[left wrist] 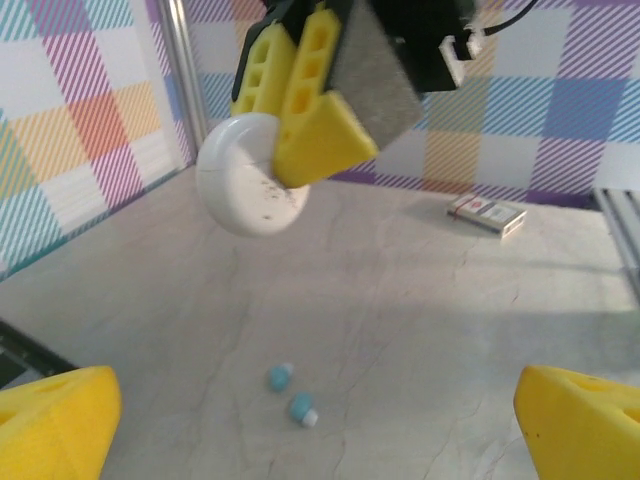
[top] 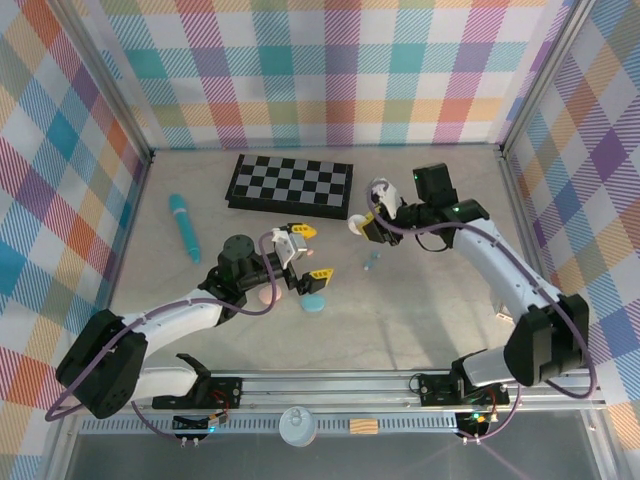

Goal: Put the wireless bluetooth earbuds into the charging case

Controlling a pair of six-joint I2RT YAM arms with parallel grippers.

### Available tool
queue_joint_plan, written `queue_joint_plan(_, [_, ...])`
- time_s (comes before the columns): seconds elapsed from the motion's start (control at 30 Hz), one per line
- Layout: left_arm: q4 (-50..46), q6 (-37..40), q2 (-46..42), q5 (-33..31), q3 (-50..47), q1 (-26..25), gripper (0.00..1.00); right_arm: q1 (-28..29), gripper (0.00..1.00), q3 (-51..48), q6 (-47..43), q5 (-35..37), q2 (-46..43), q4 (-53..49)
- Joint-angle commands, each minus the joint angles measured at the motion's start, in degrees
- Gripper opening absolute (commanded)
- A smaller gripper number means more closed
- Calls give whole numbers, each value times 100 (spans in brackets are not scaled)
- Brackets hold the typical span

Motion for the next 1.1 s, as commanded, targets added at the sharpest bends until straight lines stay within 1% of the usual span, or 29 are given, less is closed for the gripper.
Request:
queue_joint_plan(0.0, [-87,317,187,-506,-21,-112,100,-196,22,-321,2391,512,578,1106])
queue_joint_plan(0.13, [-87,340,412,-725,41,-162,100,-282,21,-400,3792,721,1289,1818])
queue_joint_plan(0.23, [-246,367,494,-905,105,-171,100,-293,20,-265,4639,513,1938,2334])
queue_joint_plan(0.3, [-417,420,532,-948,145,-171,100,-297,20,-54,4994,462,2386,2490])
queue_joint_plan(0.37, [-464,418,531,-945,131,-171,100,-319,20,206,5248,504,2788,2437])
queue_joint_plan(0.5, [-645,452,462,-1016,129,-180,100,-390,20,654,5600,372,3501,2433])
queue_joint_plan(0.67, [-1033,464,337,-1006,216,-179,100,-406,22,980,5520,579,3861,2103])
queue_joint_plan(0.73, [-1088,453,298,-1010,225,-171,100,-463,26,987,5514,657,3853,2012])
queue_joint_plan(0.77, [-1096,420,284,-1016,220,-171,100,-476,30,980,5466,761,3799,1962])
queue_joint_plan(0.83, [-1063,220,249,-1093,215,-141,100,-495,44,933,5208,1117,3543,1728])
queue_joint_plan(0.9, [-1060,-80,211,-1095,216,-51,100,-495,56,793,4808,1372,3170,1654])
queue_joint_plan(0.93, [-1018,-198,185,-1098,195,-1,100,-497,60,683,4520,1430,2936,1668])
queue_joint_plan(0.97, [-995,-319,154,-1115,169,42,100,-498,62,585,4198,1395,2744,1688])
queue_joint_plan(1.0, [-1003,-483,120,-1153,164,105,100,-486,68,461,3749,1241,2483,1716])
queue_joint_plan(1.07, [-1038,-892,5,-1414,135,259,100,-425,75,240,2730,926,2013,1643])
